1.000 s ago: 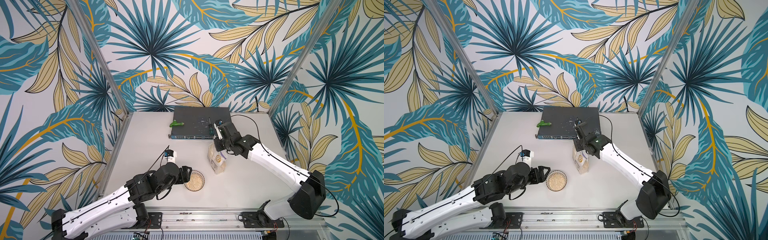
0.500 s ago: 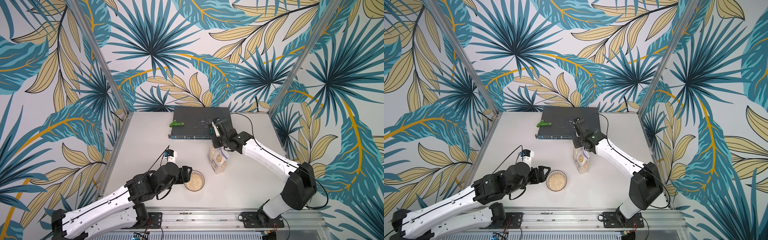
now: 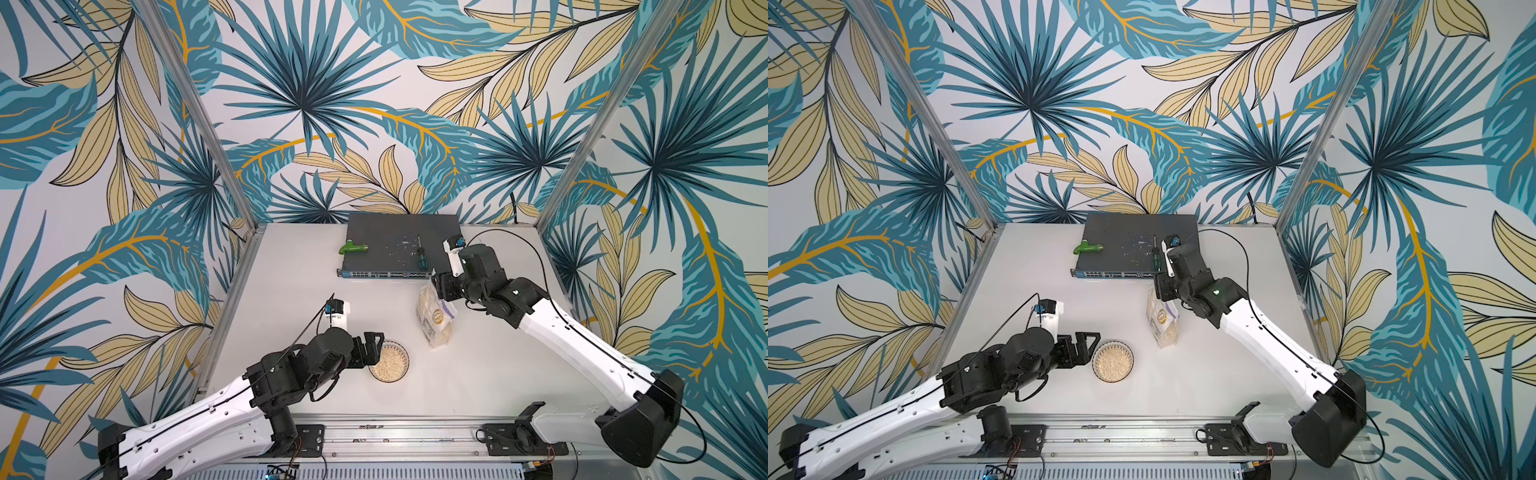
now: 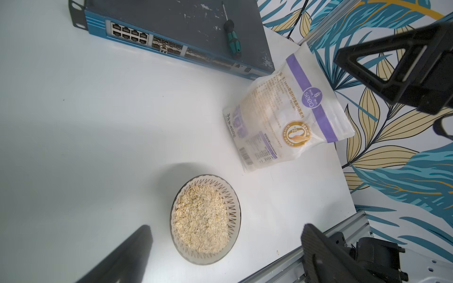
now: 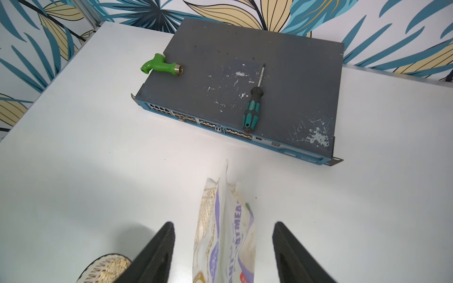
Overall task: Pour the oats into the breakfast bowl
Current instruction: Close the oats bag at the center of the board.
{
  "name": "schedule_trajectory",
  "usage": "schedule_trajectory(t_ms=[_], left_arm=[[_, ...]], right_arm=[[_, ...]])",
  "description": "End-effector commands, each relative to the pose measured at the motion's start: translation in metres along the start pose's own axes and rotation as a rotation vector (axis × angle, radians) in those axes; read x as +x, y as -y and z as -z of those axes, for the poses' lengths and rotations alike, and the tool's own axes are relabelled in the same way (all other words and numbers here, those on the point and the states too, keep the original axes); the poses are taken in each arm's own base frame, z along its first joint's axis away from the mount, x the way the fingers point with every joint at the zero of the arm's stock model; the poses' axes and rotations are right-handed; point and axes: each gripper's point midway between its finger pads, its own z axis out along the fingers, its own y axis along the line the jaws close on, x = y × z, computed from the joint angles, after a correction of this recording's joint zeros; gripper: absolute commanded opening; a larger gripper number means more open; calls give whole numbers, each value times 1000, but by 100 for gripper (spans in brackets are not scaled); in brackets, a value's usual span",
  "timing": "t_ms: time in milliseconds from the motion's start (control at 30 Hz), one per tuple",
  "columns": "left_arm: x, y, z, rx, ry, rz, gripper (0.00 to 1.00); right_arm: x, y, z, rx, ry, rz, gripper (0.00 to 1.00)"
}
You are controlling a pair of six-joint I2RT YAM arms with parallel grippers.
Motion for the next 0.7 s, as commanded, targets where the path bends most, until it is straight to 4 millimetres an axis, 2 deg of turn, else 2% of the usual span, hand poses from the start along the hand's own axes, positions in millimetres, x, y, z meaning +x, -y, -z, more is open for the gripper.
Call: schedule_trajectory(t_ms=[0,133,200,233,267,300,333,400,500,533,567,633,667], left_arm=[[-11,1,8,-9,35,-43,100],[-12,2,9,-8,33,-52,100],[-13,2,10,-6,33,-52,100],[-13,3,10,-5,33,-54,100],[-13,3,10,-3,33,-56,100],[-12,3,10,-2,32,-57,100],[-12,4,10,1,31,-59,100],[-13,4,10,4,33,-62,100],[-14,7,10,18,40,-74,100],[-14,9,10,25,41,-83,100],[-16,10,10,26,45,-88,100],[-18,8,10,5,50,-106,100],[-20,6,12,-11,56,-119,100]], right_arm=[[47,-6,-8,-48,-132,-31,66],[69,-9,-8,-55,-176,-29,64],[77,-8,-9,-45,-190,-28,59],[78,-7,-9,-40,-192,-28,50],[79,-7,-10,-35,-192,-27,33],[78,-5,-9,-23,-185,-28,4],[75,-1,-8,4,-172,-34,0],[74,-9,-4,10,-149,-1,0],[69,-11,-1,24,-135,12,0],[68,-10,0,32,-138,10,6],[69,-9,2,36,-144,8,30],[67,-8,7,32,-129,-4,56],[65,-6,11,36,-108,-13,73]])
